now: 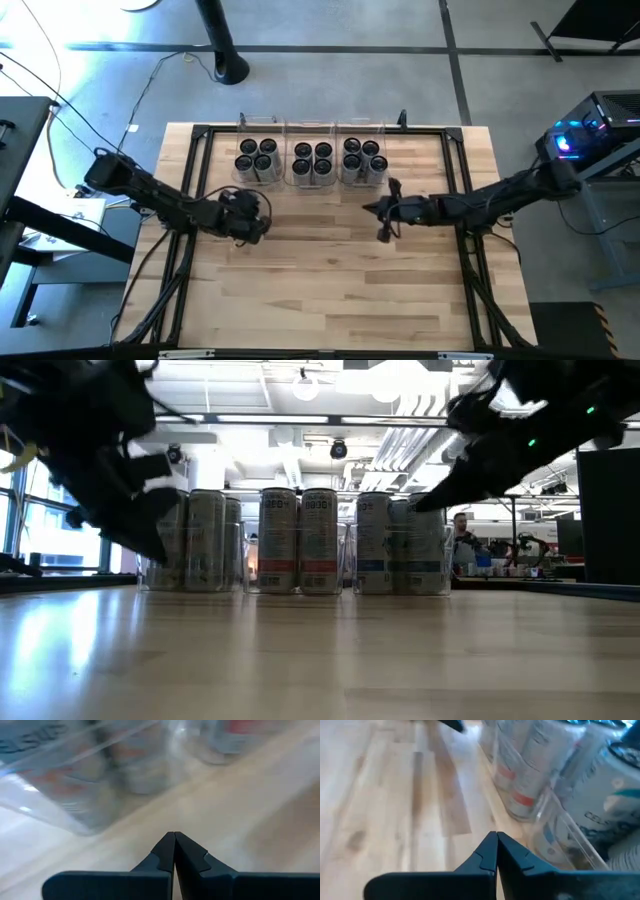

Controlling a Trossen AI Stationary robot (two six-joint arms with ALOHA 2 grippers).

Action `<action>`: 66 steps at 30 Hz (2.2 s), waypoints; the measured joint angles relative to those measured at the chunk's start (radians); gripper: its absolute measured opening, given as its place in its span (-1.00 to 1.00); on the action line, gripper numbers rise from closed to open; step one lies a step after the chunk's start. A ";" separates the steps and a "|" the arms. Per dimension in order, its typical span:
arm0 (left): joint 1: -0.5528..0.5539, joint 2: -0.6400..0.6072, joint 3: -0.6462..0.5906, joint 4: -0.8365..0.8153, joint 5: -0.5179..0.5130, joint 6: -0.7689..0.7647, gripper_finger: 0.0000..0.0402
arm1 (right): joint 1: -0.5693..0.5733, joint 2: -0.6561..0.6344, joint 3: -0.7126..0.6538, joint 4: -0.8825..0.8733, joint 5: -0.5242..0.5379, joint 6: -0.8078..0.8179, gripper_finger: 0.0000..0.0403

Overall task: Sort soda cans
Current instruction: Adjust the transparent bins, then return to Home Position

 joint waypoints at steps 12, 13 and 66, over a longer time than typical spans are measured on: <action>0.088 -0.004 -0.067 0.018 -0.053 0.136 -1.00 | 0.055 -0.174 -0.001 -0.211 0.039 0.020 -1.00; 0.079 -0.007 -0.058 0.018 -0.027 0.143 -1.00 | 0.063 -0.206 -0.001 -0.239 0.041 0.020 -1.00; 0.292 -1.077 -0.500 0.678 0.636 1.099 -1.00 | -0.365 -1.234 -0.344 -0.313 -0.890 0.081 -1.00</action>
